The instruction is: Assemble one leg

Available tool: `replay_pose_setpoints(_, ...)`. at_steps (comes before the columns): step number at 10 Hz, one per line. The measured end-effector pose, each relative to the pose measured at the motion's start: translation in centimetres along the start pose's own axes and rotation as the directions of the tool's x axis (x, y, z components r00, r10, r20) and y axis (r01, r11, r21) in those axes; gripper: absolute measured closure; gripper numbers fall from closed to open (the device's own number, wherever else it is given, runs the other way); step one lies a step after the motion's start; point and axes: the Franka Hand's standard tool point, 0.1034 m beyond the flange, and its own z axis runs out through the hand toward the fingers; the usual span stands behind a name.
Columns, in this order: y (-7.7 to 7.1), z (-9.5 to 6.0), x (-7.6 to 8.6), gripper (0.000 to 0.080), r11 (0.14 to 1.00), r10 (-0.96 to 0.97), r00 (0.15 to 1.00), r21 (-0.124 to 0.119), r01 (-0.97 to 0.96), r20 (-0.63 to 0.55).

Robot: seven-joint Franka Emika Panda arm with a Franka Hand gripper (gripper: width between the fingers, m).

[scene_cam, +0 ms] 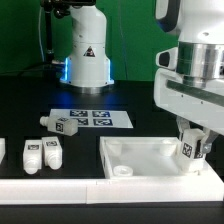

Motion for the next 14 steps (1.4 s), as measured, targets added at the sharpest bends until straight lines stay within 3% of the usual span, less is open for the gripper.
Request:
replay_pose_setpoints(1,0.2,0.1,0.1,0.0514,0.984,0.177,0.984,0.031,-0.177,0.016)
replay_pose_setpoints(4,0.3,0.0,-0.2,0.0514,0.984,0.172,0.985,0.031,-0.173,0.015)
replay_pose_setpoints(5,0.1,0.0,-0.1,0.0367,0.991,0.131,0.991,0.039,-0.131,0.012)
replay_pose_setpoints(6,-0.5,-0.1,0.4,0.0236,0.996,-0.043,0.999,0.083,0.043,-0.009)
replay_pose_setpoints(7,-0.6,0.0,0.8,0.0236,0.96,-0.26,0.965,0.097,0.262,-0.036)
replay_pose_setpoints(8,-0.4,0.3,0.7,0.0163,0.894,-0.436,0.899,0.089,0.438,-0.043)
replay_pose_setpoints(9,-0.3,0.5,-0.2,0.0153,0.887,-0.449,0.893,0.095,0.451,-0.042)
replay_pose_setpoints(12,-0.2,0.6,-0.2,0.0151,0.769,-0.63,0.774,0.082,0.633,-0.062)
replay_pose_setpoints(13,-0.1,0.6,0.1,0.0151,0.648,-0.757,0.65,0.055,0.76,-0.066)
replay_pose_setpoints(14,-0.2,0.6,0.9,0.0151,0.454,-0.889,0.455,0.021,0.891,-0.045)
